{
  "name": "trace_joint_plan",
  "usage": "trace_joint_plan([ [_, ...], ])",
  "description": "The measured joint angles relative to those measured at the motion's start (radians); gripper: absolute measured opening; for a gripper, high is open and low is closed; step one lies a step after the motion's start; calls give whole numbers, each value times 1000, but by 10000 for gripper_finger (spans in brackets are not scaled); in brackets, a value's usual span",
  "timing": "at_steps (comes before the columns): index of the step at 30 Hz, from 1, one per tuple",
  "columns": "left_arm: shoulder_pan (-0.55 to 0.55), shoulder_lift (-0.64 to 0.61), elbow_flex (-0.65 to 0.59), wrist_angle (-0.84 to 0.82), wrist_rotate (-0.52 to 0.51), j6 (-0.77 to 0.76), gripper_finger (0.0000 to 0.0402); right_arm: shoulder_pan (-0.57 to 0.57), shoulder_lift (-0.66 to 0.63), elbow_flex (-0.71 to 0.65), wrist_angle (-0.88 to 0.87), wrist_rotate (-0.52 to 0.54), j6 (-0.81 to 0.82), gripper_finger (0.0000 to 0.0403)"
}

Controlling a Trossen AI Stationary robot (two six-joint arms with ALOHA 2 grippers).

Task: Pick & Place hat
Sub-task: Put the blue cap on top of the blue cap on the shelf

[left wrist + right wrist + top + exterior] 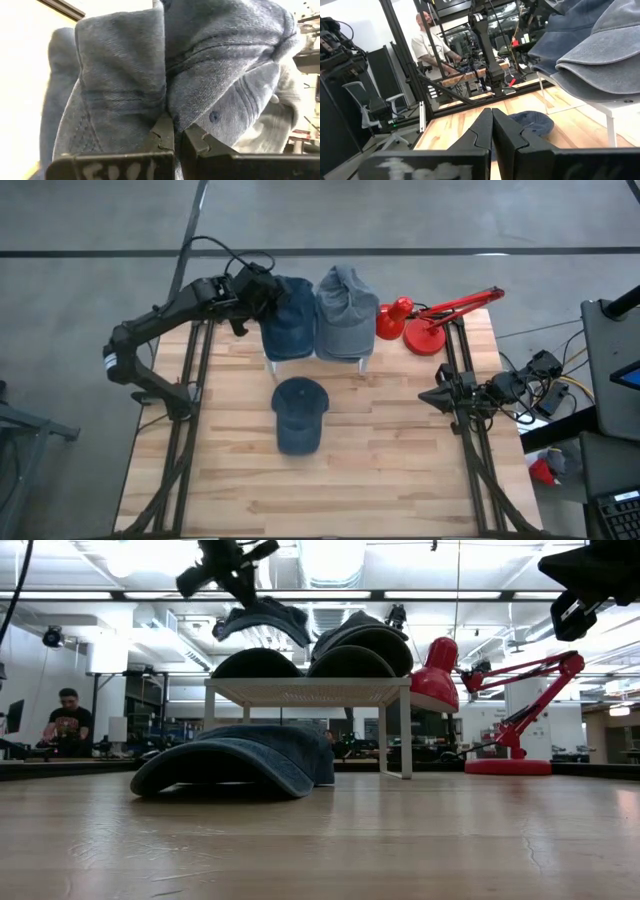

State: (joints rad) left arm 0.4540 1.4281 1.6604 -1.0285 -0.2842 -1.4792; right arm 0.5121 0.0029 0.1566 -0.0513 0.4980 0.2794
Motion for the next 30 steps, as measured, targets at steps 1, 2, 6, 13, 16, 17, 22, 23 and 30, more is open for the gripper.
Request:
trace_joint_plan([
  [1,1,-3,12,-23,-1,0,0,0,0,0,0,0,0,8],
  [2,1,-5,23,-42,-2,0,0,0,0,0,0,0,0,8],
  [6,2,-10,49,-80,-30,-4,0,0,0,0,0,0,-2,8],
  [13,29,-8,33,-90,-21,-7,0,0,0,0,0,0,-2,8],
  [16,36,-8,21,-90,3,-11,0,0,0,0,0,0,-2,8],
  [17,36,-8,21,-89,7,-12,0,0,0,0,0,0,-2,8],
  [22,36,-8,21,-70,18,-12,0,0,0,0,0,0,-2,8],
  [23,36,-7,20,-66,23,-12,0,0,0,0,0,0,-3,8],
  [30,37,-1,-11,-8,60,-13,0,0,0,0,0,0,-2,8],
])
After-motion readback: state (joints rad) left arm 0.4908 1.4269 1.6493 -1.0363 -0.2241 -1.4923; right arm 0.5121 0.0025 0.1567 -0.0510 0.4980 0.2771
